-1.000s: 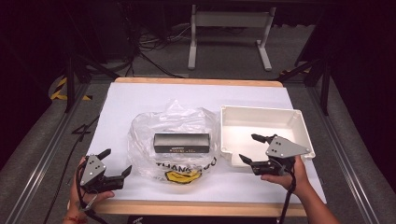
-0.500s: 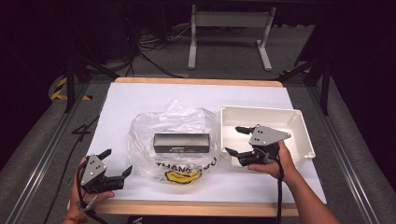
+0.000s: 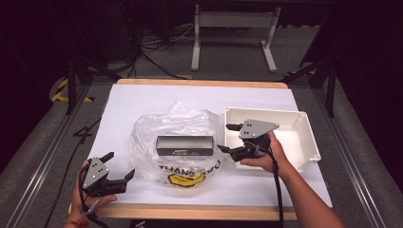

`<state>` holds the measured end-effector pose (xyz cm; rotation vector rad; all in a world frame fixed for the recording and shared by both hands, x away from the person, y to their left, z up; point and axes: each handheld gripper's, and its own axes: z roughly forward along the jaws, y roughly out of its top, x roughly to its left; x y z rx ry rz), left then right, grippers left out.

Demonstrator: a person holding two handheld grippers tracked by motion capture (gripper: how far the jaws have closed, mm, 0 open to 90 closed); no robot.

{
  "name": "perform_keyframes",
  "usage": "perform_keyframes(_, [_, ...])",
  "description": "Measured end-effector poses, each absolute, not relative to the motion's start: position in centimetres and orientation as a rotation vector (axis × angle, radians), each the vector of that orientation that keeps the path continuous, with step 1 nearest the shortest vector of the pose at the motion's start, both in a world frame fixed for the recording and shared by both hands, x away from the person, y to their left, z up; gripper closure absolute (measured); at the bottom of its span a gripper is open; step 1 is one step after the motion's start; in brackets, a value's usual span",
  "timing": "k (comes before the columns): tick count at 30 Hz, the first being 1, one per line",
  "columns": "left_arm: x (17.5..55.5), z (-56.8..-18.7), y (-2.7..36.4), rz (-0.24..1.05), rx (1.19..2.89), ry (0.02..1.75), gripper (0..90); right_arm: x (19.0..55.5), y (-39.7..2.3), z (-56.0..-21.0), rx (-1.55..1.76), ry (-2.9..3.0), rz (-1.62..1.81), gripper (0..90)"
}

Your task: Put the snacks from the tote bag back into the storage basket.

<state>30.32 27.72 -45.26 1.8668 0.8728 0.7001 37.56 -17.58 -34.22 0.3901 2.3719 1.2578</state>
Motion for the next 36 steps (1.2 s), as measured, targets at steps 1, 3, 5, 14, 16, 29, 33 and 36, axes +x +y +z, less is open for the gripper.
perform_keyframes(1, [30.3, -45.3, 27.7, 0.697, 1.865, 0.874, 7.4, 37.8, -17.1, -34.3, 0.377, 2.382, 1.249, 28.5])
perform_keyframes(3, [30.2, -45.3, 27.7, 0.696, 1.864, 0.872, 7.4, 38.1, -16.7, -34.3, 0.368, 2.399, 1.245, 28.8])
perform_keyframes(5, [30.3, -45.3, 27.7, 0.695, 1.866, 0.873, 7.4, 38.5, -16.4, -34.4, 0.357, 2.409, 1.228, 29.3])
perform_keyframes(14, [30.3, -45.3, 27.8, 0.691, 1.862, 0.873, 7.4, 40.3, -15.3, -34.3, 0.351, 2.449, 1.242, 30.8])
perform_keyframes(16, [30.3, -45.3, 27.8, 0.692, 1.862, 0.873, 7.4, 40.6, -15.0, -34.3, 0.351, 2.461, 1.241, 30.8])
perform_keyframes(29, [30.3, -45.4, 27.8, 0.688, 1.869, 0.868, 7.3, 41.7, -11.5, -34.5, 0.222, 2.582, 1.081, 31.6])
perform_keyframes(33, [30.3, -45.4, 27.8, 0.684, 1.867, 0.868, 7.3, 41.9, -10.4, -34.9, 0.185, 2.624, 1.037, 31.7])
perform_keyframes(36, [30.3, -45.4, 27.8, 0.682, 1.868, 0.865, 7.3, 42.1, -9.7, -35.2, 0.163, 2.654, 0.999, 31.6])
